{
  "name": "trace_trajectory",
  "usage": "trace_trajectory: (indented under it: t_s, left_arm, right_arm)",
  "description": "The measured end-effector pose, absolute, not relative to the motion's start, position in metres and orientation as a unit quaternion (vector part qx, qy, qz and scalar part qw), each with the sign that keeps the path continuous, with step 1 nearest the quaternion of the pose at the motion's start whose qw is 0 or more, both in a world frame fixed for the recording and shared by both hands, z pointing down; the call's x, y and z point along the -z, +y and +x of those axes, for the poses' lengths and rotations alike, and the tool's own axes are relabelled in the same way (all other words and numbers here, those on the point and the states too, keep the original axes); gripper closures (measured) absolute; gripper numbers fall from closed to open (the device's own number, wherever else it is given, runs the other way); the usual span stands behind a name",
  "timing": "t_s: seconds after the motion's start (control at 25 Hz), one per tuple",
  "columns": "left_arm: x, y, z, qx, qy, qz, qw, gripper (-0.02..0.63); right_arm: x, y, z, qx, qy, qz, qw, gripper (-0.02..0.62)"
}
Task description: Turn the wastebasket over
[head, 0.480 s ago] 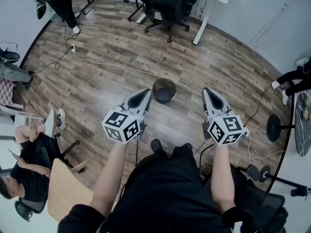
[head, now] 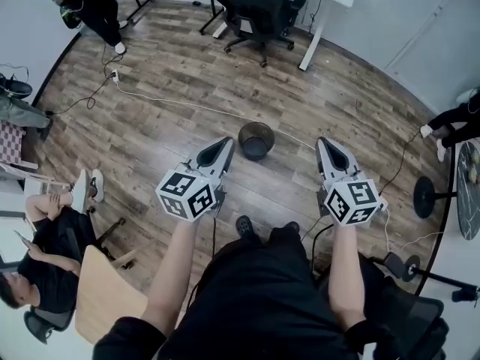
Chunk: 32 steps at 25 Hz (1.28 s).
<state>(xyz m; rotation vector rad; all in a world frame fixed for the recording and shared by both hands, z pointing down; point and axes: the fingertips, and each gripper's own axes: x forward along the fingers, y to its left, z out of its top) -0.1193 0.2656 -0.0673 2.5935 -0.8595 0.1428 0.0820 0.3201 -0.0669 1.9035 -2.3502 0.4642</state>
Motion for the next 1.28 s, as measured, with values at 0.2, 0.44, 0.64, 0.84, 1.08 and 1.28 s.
trace_trajectory:
  t_s: [0.2, 0.44, 0.64, 0.84, 1.08, 1.28]
  left_arm:
    - [0.064, 0.273, -0.122, -0.054, -0.303, 0.930, 0.203, 0.589]
    - [0.054, 0.276, -0.123, -0.058, -0.291, 0.931, 0.214, 0.589]
    - [0.041, 0.272, -0.113, -0.067, -0.282, 0.930, 0.226, 0.589]
    - [0.027, 0.257, -0.101, -0.080, -0.286, 0.925, 0.236, 0.589]
    - [0.015, 0.223, -0.090, -0.097, -0.304, 0.916, 0.243, 0.589]
    - [-0.004, 0.181, -0.072, -0.117, -0.319, 0.905, 0.257, 0.589]
  right_arm:
    - [0.069, 0.326, 0.072, -0.145, -0.776, 0.613, 0.036, 0.564]
    - [0.057, 0.335, 0.061, -0.162, -0.771, 0.613, 0.059, 0.563]
    - [0.038, 0.343, 0.069, -0.190, -0.761, 0.617, 0.066, 0.563]
    - [0.022, 0.326, 0.081, -0.207, -0.760, 0.612, 0.064, 0.563]
    - [0.006, 0.274, 0.092, -0.223, -0.773, 0.590, 0.062, 0.563]
    - [-0.016, 0.221, 0.100, -0.243, -0.791, 0.556, 0.076, 0.563]
